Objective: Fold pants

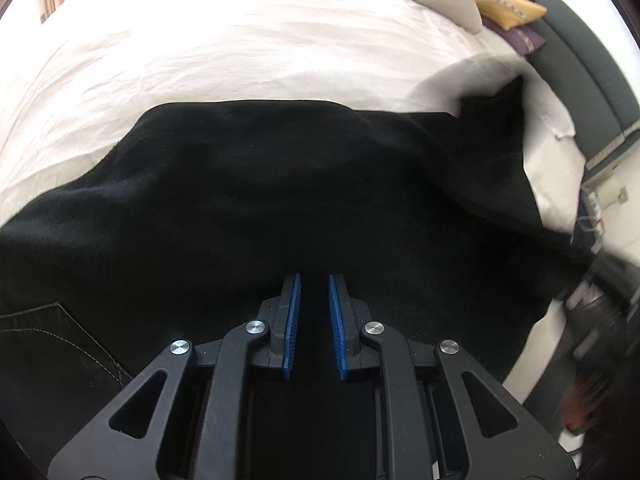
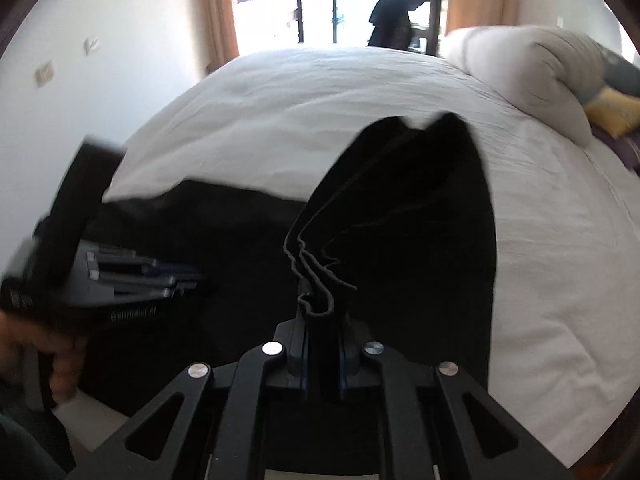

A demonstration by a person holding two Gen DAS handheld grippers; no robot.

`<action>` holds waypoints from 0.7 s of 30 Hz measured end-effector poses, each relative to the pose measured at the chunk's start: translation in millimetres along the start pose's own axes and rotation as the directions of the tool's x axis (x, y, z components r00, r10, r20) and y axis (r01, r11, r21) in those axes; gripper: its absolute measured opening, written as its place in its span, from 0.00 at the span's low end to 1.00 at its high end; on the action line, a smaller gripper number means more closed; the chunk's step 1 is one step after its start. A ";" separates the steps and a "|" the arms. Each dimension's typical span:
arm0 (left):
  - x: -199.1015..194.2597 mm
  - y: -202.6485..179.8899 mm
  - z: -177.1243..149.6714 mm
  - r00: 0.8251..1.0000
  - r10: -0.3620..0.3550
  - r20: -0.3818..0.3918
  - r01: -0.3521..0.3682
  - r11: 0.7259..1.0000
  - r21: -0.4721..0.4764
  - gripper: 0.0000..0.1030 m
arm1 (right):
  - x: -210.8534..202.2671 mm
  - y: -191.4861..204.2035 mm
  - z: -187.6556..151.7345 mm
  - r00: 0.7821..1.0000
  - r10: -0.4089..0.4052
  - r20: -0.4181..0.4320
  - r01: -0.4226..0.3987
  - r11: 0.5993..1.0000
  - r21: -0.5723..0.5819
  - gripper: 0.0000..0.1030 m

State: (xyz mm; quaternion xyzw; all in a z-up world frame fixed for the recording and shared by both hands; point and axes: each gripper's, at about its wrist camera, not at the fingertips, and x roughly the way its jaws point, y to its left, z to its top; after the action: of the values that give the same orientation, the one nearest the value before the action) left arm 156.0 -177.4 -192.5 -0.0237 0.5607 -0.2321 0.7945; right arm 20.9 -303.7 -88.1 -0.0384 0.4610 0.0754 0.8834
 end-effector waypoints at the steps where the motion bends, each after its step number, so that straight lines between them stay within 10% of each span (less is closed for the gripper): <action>1: -1.6 5.0 0.0 1.000 -0.021 0.002 0.021 1.000 -0.017 0.15 | 5.1 12.4 -3.3 1.000 -0.005 -0.015 0.004 0.999 -0.054 0.11; 9: -21.9 27.4 9.5 0.969 -0.245 0.040 0.248 0.950 -0.189 0.20 | 0.9 4.9 -2.7 1.000 -0.001 0.022 0.001 1.000 -0.012 0.11; 10: -21.2 28.1 12.8 0.959 -0.281 0.033 0.281 0.936 -0.211 0.28 | -1.0 5.8 -4.0 1.000 0.000 0.031 0.000 1.000 -0.014 0.11; 12: -17.4 30.8 19.5 0.932 -0.362 0.030 0.357 0.898 -0.258 0.78 | -4.2 14.6 -7.1 0.998 -0.001 0.060 0.002 1.000 -0.023 0.11; 21: 19.5 49.5 35.8 0.857 -0.515 -0.024 0.462 0.788 -0.406 0.80 | -27.6 50.0 -23.3 0.973 -0.120 0.195 0.150 0.978 -0.147 0.11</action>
State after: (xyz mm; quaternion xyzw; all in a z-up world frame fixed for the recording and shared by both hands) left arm 210.3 -149.0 -211.1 -0.3085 0.6214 -0.3158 0.6472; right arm -21.9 -260.3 -78.7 -0.1335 0.3656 0.0551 0.9195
